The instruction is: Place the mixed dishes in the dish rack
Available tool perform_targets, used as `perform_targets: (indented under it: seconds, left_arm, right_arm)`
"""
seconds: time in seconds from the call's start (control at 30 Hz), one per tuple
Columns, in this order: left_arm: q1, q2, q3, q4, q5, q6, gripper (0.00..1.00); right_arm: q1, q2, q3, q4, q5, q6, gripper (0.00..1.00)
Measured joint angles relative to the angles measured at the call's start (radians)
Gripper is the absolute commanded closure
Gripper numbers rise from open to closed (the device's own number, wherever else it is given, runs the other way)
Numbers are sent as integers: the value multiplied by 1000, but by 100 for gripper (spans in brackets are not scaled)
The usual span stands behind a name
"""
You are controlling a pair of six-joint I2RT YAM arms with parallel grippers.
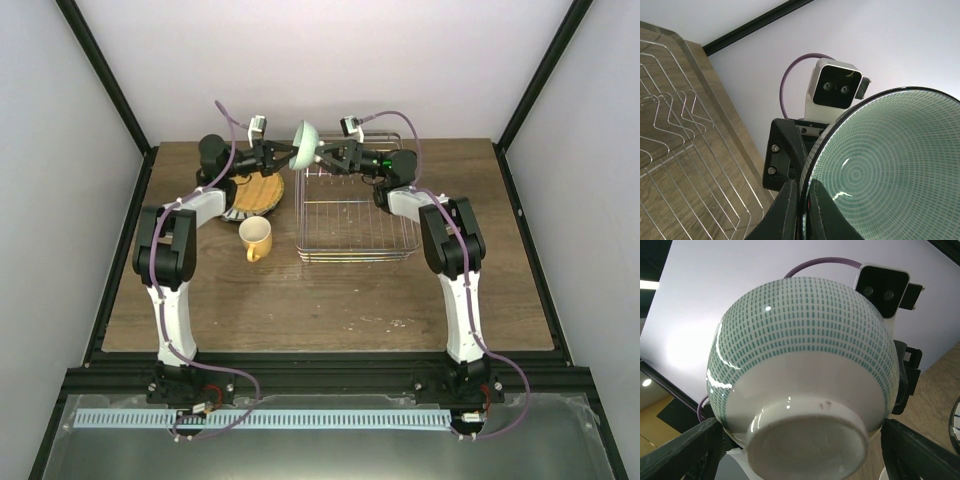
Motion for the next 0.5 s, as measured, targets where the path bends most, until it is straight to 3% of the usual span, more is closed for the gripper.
perform_targets:
  seconds: [0.5]
  left_arm:
    - [0, 0, -12, -9, 4, 5, 100]
  right_arm:
    - [-31, 0, -9, 6, 8, -14, 17]
